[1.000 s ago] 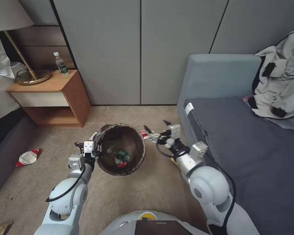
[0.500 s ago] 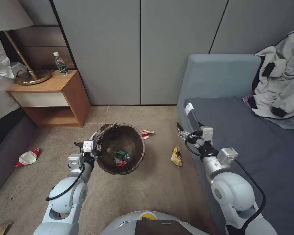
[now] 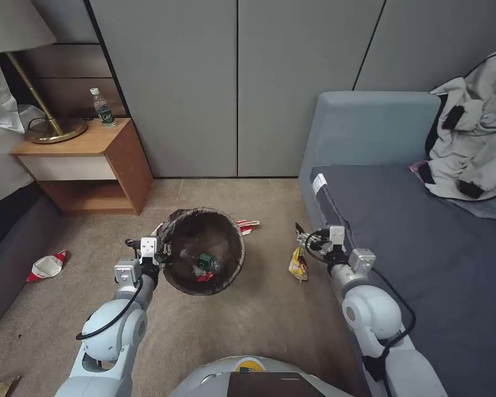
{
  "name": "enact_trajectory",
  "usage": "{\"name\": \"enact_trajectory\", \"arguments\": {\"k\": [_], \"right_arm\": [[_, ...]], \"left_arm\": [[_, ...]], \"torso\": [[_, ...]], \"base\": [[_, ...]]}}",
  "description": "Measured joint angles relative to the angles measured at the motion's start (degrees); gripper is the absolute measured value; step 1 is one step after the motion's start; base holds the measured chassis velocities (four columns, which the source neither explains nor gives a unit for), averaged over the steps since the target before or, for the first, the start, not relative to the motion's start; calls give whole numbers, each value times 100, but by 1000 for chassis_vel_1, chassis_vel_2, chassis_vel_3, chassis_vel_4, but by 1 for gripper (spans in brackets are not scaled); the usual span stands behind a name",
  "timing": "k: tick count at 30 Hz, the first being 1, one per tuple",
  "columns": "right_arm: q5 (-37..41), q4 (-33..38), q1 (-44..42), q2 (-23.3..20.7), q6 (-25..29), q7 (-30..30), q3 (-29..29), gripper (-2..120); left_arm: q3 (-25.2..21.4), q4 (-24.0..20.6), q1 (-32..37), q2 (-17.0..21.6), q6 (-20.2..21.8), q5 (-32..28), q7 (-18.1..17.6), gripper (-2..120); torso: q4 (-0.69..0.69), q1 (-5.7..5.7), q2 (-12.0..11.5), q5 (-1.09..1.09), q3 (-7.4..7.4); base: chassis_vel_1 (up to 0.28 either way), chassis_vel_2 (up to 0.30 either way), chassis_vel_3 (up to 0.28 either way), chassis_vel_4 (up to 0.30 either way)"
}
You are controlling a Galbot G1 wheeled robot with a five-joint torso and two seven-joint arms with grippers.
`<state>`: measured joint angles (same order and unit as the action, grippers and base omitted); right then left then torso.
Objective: Pick up the trash bin, then pick up the garbage from the floor and place it into the trash bin.
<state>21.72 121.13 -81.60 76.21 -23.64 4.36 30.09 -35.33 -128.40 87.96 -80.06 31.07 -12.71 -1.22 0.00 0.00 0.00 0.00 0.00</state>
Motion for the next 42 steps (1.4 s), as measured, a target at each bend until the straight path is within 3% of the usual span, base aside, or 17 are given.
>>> {"name": "enact_trajectory", "arguments": {"k": [2, 8, 25, 42], "right_arm": [[0, -87, 25, 3, 1, 1, -8, 100], [-22, -1388, 372, 44, 62, 35, -131, 100], [-113, -3350, 1499, 173, 138, 426, -698, 100], [176, -4243, 1935, 296, -169, 803, -879, 100]], "left_arm": [[0, -2, 1, 1, 0, -1, 0, 3], [-4, -13, 20, 22, 0, -4, 3, 3], [-43, -40, 41, 23, 22, 0, 4, 3], [-24, 14, 31, -26, 36, 19, 11, 3]], "torso": [[0, 0, 0, 0, 0], [-1, 0, 0, 0, 0], [1, 0, 0, 0, 0], [0, 0, 0, 0, 0]], "base": [[0, 0, 0, 0], [0, 0, 0, 0], [0, 0, 0, 0], [0, 0, 0, 0]]}}
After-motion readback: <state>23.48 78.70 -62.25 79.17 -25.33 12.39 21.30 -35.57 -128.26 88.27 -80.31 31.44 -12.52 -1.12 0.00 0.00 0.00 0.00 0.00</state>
